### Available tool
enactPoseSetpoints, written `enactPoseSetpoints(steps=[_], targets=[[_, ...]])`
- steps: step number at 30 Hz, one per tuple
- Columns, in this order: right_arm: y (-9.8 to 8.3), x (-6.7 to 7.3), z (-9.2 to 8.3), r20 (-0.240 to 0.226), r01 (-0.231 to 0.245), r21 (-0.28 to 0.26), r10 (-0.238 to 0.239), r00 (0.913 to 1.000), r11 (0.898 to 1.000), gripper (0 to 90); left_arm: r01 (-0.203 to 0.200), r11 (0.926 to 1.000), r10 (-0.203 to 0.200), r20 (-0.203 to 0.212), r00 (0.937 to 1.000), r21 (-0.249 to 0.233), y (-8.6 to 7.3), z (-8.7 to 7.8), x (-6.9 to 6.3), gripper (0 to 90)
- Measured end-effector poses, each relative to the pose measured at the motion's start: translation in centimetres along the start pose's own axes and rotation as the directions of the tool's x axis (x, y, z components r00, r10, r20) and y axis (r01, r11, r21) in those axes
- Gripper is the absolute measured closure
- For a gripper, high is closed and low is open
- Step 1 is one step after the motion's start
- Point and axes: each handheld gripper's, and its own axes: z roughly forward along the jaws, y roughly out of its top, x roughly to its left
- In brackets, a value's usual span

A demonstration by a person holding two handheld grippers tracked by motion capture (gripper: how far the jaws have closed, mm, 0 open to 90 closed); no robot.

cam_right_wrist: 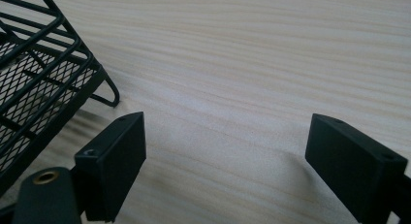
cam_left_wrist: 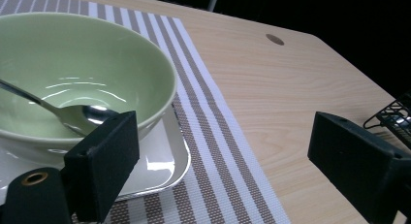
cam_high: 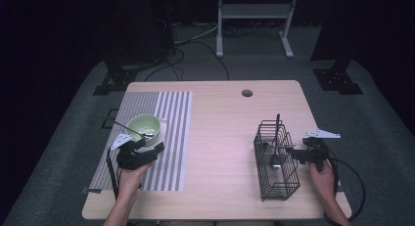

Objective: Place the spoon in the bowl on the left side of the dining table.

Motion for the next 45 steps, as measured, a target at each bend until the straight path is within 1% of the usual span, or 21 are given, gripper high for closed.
enactPoseSetpoints(steps=[8, 10, 22, 28, 37, 45], targets=[[0.0, 0.0, 0.0, 0.0, 0.0, -0.002, 0.0, 1.0, 1.0, 13.6, -0.004, 0.9999, 0.004, 0.013, 0.9999, 0.011, -0.4, 0.4, -0.7, 10.4], [0.0, 0.0, 0.0, 0.0, 0.0, -0.002, 0.0, 1.0, 1.0, 13.6, -0.016, 0.9997, 0.016, 0.012, 0.9998, 0.018, -0.5, 0.5, -0.8, 10.4], [0.0, 0.0, 0.0, 0.0, 0.001, -0.002, -0.001, 1.0, 1.0, 13.6, -0.028, 0.999, 0.027, 0.028, 0.9992, 0.034, -1.2, 0.9, -1.7, 10.4], [0.0, 0.0, 0.0, -0.001, 0.0, -0.002, 0.0, 1.0, 1.0, 13.6, -0.041, 0.9981, 0.04, 0.036, 0.9986, 0.046, -1.5, 1.0, -2.0, 10.4], [0.0, 0.0, 0.0, -0.001, 0.0, -0.003, 0.0, 1.0, 1.0, 13.6, -0.06, 0.9969, 0.058, 0.047, 0.9972, 0.051, -1.8, 1.2, -2.6, 10.4], [0.0, 0.0, 0.0, -0.001, 0.0, -0.003, 0.0, 1.0, 1.0, 13.6, -0.087, 0.9941, 0.083, 0.061, 0.9947, 0.065, -2.1, 1.4, -3.3, 10.4]])
